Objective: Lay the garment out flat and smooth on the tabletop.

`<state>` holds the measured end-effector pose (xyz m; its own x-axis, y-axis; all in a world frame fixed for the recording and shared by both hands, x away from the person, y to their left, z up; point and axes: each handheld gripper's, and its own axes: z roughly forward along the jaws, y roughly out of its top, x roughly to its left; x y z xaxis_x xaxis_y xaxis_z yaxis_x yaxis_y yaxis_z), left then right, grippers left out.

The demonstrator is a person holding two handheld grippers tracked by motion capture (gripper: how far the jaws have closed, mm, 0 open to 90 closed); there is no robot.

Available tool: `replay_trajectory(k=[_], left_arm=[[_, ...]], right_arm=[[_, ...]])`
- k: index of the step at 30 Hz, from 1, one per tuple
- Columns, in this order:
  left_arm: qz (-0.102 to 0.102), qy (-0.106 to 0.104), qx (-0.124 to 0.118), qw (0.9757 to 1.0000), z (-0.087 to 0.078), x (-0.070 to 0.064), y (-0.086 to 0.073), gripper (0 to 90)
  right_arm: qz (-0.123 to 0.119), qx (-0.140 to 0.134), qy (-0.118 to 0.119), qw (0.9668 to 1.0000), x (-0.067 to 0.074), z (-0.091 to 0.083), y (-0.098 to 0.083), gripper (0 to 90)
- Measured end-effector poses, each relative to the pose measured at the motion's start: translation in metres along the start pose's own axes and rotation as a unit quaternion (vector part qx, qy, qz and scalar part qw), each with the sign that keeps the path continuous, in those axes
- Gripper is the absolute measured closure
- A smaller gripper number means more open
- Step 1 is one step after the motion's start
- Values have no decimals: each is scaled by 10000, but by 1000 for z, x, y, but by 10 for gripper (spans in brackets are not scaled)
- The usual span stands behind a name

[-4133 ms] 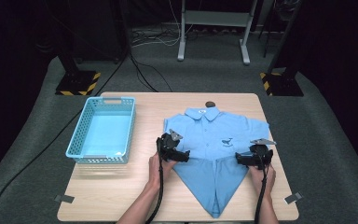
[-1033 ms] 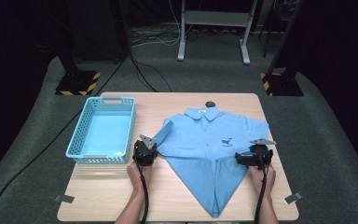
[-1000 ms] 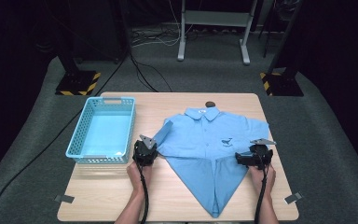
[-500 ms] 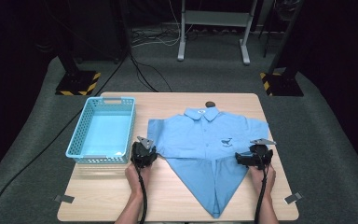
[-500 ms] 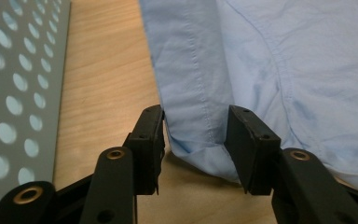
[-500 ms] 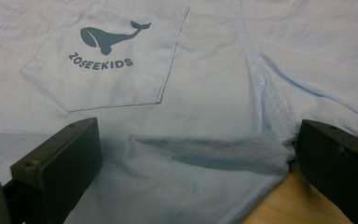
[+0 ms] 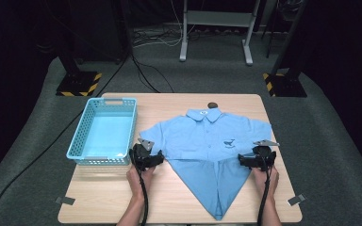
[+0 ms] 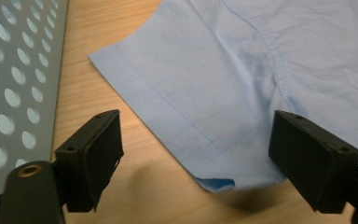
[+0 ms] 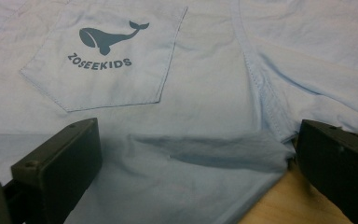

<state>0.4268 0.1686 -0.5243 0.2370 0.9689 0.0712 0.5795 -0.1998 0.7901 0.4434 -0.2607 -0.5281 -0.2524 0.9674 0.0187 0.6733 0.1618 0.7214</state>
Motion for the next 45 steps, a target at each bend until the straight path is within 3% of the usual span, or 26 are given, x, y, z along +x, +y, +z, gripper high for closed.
replay_trajectory(k=[5,11,14,17,21,23,26,30,39,45], left_arm=[[45,-248,-63,9997,-8,-4,-5,84],[141,-588,-279,9978,-23,-16,-14,47],[321,-704,-295,9966,-29,-27,-18,37],[611,-799,-252,9946,-32,-40,-21,30],[1026,-905,-119,9905,-34,-58,-22,17],[1076,-951,-80,9896,-33,-61,-22,17],[1218,-1041,96,9870,-28,-72,-21,12],[1210,-1069,203,9867,-25,-73,-19,4],[750,-1329,480,9871,-7,-67,-6,5],[686,-1341,508,9873,4,-68,2,5]], right_arm=[[160,-131,80,9998,-3,-4,-3,0],[150,-325,61,9993,1,-13,-9,0],[183,-373,182,9990,5,-18,-14,0],[78,-517,293,9982,12,-26,-21,0],[-118,-456,422,9980,24,-32,-28,0],[-193,-424,448,9979,28,-34,-30,0],[-523,-262,502,9970,43,-36,-34,0],[-794,-60,472,9957,52,-32,-34,0],[-603,8,465,9971,52,-26,-28,0],[-542,13,404,9977,54,-17,-19,0]])
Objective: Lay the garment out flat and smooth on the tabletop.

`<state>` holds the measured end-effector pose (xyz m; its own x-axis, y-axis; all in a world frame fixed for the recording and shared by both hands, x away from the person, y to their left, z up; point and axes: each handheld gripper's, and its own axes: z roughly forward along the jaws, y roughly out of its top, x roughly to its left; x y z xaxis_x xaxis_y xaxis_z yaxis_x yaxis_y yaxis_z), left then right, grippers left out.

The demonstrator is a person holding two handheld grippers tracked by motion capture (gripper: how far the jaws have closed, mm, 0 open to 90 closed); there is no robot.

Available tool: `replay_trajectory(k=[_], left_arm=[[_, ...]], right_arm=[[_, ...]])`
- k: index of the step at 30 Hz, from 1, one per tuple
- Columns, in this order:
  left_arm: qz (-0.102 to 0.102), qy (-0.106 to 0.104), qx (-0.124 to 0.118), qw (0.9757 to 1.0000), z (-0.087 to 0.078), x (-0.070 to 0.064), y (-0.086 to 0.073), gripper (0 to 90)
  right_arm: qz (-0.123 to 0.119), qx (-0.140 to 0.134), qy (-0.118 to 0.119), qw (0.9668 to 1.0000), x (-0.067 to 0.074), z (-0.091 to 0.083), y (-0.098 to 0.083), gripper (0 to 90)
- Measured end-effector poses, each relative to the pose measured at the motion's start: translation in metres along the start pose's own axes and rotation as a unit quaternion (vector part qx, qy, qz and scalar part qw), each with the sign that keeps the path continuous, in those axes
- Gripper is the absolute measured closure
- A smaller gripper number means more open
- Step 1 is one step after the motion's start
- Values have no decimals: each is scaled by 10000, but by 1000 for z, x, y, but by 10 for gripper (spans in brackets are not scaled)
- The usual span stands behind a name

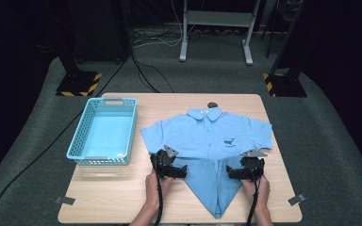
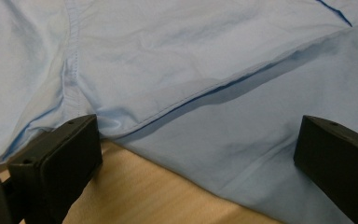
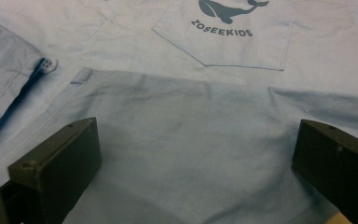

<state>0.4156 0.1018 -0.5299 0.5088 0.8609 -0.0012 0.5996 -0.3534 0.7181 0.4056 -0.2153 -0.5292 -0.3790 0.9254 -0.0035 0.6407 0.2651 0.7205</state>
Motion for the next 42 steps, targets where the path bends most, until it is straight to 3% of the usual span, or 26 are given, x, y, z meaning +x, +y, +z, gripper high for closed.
replay_trajectory(k=[10,21,32,35,38,42], left_arm=[[-91,81,15,9999,15,8,15,3],[-194,181,18,9996,23,12,23,4],[-190,168,19,9997,23,13,23,4],[-174,158,16,9997,23,13,23,4],[-172,152,17,9997,23,13,23,4],[-164,137,6,9998,23,13,23,3]], right_arm=[[156,-5,-156,9998,-2,15,15,1],[161,-4,-158,9997,-8,32,32,1],[173,25,-102,9998,-6,28,30,19],[277,28,102,9996,-2,24,31,29],[181,-8,227,9996,10,21,36,50],[55,111,254,9996,28,26,40,152]])
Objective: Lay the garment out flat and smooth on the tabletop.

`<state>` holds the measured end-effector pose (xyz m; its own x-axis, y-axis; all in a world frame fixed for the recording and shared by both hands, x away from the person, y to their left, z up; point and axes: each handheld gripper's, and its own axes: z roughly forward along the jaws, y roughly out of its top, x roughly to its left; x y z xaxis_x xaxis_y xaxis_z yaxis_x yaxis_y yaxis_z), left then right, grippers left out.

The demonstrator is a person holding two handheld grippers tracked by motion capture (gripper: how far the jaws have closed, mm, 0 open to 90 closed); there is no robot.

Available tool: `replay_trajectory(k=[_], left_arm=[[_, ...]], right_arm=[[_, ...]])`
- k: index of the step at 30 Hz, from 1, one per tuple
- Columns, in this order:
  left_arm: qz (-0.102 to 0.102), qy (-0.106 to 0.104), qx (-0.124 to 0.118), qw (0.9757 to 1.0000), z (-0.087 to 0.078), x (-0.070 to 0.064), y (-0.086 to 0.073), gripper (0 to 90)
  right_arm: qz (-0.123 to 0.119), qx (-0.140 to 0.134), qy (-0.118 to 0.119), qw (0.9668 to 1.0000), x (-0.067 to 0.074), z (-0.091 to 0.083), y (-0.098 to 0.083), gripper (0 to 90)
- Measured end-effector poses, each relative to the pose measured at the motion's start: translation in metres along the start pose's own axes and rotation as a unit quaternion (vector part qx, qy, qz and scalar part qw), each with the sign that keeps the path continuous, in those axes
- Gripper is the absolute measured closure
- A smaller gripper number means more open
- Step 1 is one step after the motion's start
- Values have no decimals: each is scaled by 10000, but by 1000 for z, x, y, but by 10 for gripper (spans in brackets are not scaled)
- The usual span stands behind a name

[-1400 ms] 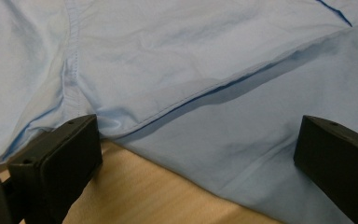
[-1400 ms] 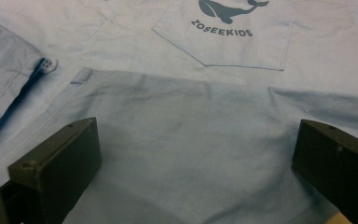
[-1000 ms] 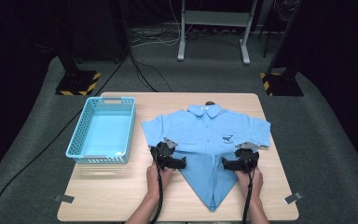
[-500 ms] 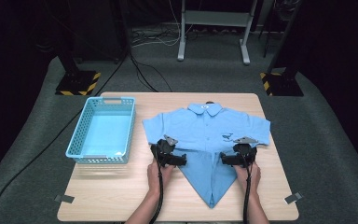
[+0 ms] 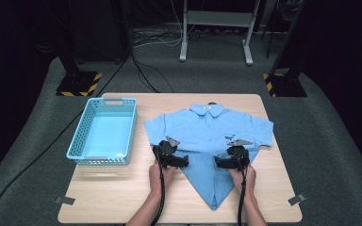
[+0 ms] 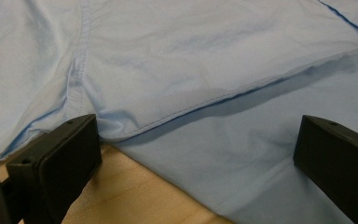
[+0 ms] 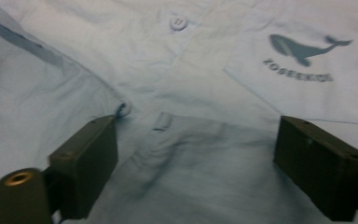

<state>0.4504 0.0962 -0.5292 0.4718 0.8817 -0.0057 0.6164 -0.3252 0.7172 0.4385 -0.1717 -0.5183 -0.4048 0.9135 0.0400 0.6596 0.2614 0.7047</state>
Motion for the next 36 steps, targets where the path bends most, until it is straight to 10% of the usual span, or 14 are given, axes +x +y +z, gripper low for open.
replay_trajectory(k=[8,23,36], left_arm=[[20,-25,-7,10000,0,0,0,3],[76,-67,5,9999,-1,0,-1,4],[81,-75,5,9999,-1,0,-1,4]], right_arm=[[116,-357,-356,9987,6,-2,-12,338],[196,-554,-330,9977,7,-7,-19,759],[26,-674,-470,9966,12,-12,-23,816]])
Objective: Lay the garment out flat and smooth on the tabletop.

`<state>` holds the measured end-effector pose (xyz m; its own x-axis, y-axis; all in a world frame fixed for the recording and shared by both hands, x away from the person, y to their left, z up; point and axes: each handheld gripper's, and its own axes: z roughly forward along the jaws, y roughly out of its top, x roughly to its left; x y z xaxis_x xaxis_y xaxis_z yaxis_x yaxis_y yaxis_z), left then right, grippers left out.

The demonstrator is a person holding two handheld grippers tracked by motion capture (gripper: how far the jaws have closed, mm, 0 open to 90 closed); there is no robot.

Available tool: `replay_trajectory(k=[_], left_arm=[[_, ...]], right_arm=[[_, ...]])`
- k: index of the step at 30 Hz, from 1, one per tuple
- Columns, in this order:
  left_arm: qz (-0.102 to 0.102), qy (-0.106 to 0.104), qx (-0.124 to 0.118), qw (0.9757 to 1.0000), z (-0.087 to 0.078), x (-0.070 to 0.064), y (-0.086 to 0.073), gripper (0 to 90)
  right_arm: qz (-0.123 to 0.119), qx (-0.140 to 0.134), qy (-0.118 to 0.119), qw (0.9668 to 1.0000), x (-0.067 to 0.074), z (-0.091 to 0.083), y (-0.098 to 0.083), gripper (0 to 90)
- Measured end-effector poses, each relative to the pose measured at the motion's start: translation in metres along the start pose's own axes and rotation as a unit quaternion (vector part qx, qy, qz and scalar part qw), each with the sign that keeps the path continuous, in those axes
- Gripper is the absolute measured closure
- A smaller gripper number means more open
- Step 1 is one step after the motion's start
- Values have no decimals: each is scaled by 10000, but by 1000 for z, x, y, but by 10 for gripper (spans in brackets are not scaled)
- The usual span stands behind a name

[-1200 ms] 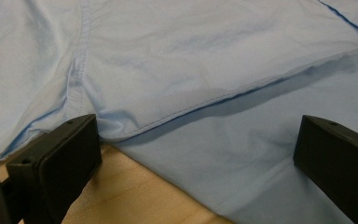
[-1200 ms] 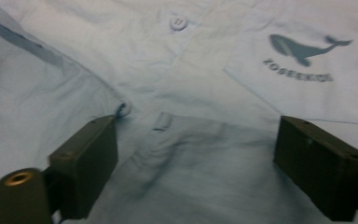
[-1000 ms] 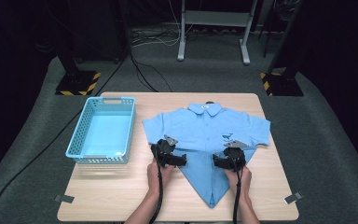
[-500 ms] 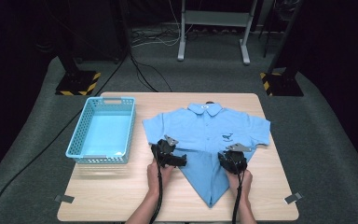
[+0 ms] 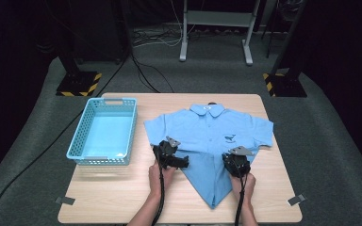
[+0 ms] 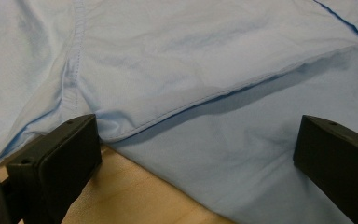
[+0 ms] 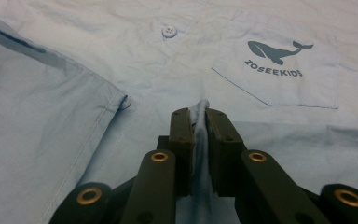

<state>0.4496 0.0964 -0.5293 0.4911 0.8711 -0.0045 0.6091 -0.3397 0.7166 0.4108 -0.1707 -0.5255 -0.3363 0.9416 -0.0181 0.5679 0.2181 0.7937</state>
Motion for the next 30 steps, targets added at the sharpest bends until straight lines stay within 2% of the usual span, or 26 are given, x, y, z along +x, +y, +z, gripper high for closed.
replay_trajectory(k=[16,23,30], left_arm=[[1,-2,3,10000,0,0,0,5],[1,2,2,10000,0,0,0,5],[-3,2,4,10000,0,0,0,5]], right_arm=[[265,-254,54,9993,-5,-16,-10,802],[282,-278,30,9992,-6,-21,-14,803],[420,-365,25,9984,-11,-30,-20,803]])
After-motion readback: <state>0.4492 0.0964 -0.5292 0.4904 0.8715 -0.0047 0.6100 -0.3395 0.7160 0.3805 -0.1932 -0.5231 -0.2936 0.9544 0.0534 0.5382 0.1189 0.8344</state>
